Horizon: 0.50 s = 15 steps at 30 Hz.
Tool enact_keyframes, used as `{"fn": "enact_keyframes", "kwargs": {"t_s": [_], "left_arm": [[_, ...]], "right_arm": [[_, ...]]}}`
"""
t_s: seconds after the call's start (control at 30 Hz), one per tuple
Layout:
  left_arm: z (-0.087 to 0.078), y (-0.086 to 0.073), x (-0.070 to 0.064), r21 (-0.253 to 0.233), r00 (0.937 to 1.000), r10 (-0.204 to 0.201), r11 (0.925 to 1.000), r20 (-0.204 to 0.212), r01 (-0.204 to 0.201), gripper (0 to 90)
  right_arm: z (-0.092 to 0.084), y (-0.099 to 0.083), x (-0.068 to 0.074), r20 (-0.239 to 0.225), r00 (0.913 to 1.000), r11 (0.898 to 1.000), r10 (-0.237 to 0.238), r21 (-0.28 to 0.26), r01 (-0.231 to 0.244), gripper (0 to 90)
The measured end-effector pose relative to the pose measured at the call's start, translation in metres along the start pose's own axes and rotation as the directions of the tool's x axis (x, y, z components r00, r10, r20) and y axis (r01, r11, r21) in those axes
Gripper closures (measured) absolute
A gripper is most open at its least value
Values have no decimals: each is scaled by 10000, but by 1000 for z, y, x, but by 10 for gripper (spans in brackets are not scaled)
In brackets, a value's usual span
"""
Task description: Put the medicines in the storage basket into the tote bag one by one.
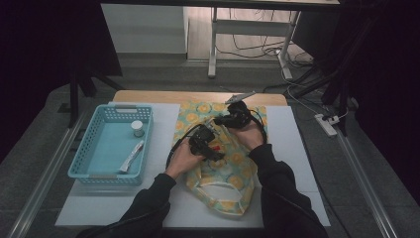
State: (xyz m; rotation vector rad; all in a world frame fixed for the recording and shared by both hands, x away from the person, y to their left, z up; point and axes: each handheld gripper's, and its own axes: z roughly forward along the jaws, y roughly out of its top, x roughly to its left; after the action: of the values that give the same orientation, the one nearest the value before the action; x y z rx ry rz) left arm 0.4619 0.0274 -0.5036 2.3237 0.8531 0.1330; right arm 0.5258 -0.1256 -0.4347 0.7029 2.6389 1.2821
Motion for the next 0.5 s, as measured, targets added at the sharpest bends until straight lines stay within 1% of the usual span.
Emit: {"fn": "enact_keyframes", "kwargs": {"t_s": [0.13,0.2,0.27,0.33,0.4,0.5], "left_arm": [[-10,-1,-3,-408,9988,-154,9990,466,173,49],[-15,-1,-4,-510,9973,-221,9984,696,257,32],[-20,-2,-5,-665,9974,-209,9975,689,255,20],[-26,-3,-6,-854,9962,-215,9959,843,287,17],[-31,-4,-7,-1011,9961,-238,9944,848,324,13],[-39,-7,-8,-1062,9961,-107,9941,879,201,8]], "right_arm": [[-1,-1,-1,6,10000,10000,12,-21,-12,900],[-1,-2,-1,-8,10000,10000,37,-10,-37,900],[-2,-2,-2,-8,10000,10000,63,-28,-64,900],[-2,-2,-1,-11,10000,10000,78,-18,-78,900],[-2,-2,-1,-17,10000,10000,28,-9,-28,900],[-3,-3,-1,-13,10000,10000,16,-1,-16,900]]}}
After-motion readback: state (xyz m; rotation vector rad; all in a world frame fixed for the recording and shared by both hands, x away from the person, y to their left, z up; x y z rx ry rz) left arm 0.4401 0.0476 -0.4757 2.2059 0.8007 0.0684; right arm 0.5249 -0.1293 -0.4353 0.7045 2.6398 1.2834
